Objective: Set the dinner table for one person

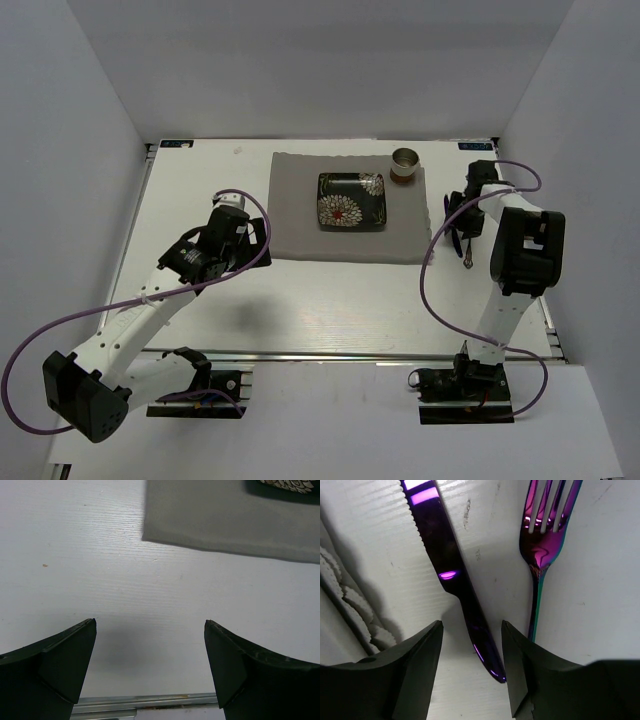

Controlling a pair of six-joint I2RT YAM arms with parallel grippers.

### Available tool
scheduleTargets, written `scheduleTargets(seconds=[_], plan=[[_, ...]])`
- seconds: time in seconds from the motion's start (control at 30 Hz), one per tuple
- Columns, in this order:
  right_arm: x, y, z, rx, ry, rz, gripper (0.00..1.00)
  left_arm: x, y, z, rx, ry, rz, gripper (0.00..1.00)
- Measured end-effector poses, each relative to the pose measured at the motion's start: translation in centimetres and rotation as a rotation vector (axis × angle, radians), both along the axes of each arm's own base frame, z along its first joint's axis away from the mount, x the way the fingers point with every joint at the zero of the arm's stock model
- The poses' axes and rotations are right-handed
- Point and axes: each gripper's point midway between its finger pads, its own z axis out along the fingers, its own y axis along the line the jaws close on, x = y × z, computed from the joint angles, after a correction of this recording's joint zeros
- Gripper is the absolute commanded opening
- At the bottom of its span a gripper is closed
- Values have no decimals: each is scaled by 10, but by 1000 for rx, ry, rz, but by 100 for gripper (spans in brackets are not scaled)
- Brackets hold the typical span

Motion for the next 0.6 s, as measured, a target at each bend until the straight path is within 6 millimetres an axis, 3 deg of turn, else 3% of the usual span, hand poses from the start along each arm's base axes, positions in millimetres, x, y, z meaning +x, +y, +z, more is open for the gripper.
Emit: scheduleTargets(seconds=[0.1, 0.27, 0.37, 0.4, 0.43, 0.6], plan=[[1, 2, 1, -8, 1, 5, 51, 0, 0, 0, 0, -1, 0, 98], [-6, 2, -1, -37, 30, 7, 36, 0, 0, 1, -2, -4, 0, 98], [-8, 2, -3, -42, 37, 9, 18, 0, 0, 1, -2, -4, 0, 98], [-8, 2, -3, -44, 37, 10, 5, 0, 0, 1, -2, -4, 0, 98], [-8, 2, -3, -44, 37, 8, 0, 0, 0, 1, -2, -3, 0, 98], [-8, 4, -3, -32, 26, 12, 0, 0, 0, 1, -2, -3, 0, 98]])
